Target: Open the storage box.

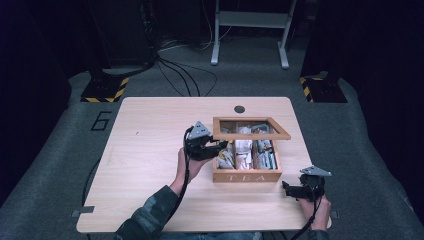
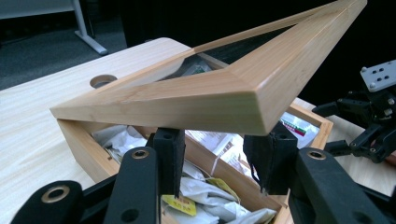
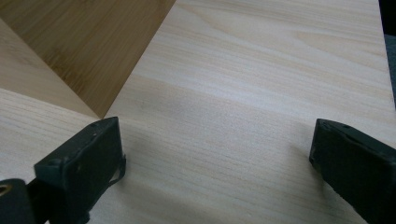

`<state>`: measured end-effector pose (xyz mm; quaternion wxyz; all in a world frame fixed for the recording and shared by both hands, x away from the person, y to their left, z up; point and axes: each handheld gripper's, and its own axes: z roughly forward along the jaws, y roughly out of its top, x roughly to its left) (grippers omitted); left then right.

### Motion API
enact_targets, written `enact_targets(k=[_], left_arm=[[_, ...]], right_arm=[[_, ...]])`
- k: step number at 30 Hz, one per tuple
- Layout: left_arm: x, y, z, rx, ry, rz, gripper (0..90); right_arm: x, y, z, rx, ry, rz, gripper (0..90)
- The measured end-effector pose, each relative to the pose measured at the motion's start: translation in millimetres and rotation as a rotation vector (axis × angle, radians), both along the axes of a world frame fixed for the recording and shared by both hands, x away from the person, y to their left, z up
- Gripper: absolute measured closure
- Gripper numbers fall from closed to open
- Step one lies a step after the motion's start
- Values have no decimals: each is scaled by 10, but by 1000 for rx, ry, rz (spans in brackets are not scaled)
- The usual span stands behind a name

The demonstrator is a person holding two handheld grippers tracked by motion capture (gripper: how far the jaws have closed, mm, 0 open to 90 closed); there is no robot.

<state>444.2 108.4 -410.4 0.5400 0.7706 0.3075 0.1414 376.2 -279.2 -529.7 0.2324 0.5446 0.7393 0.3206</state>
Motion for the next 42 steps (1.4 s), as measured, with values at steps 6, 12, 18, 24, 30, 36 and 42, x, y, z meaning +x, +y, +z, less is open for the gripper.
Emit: enact_targets(k=[6,12,18,24,30,36,42], left_arm=[[81,-7,48,1,11,-7,584],[115,-19,76,22,3,-5,584],[150,-18,118,26,-6,1,582],[202,-28,160,32,-8,1,581],[261,-52,193,44,-6,-5,578],[297,-66,226,38,-5,0,575],[318,-75,240,43,-9,-2,575]], right_arm=[[-2,-5,2,1,2,7,21],[-3,-4,4,6,2,8,22],[-4,-6,4,4,3,10,22],[-3,-10,4,0,2,13,22],[-3,-9,3,1,3,13,22],[-3,-9,3,1,3,13,22],[0,-3,1,4,1,7,22]])
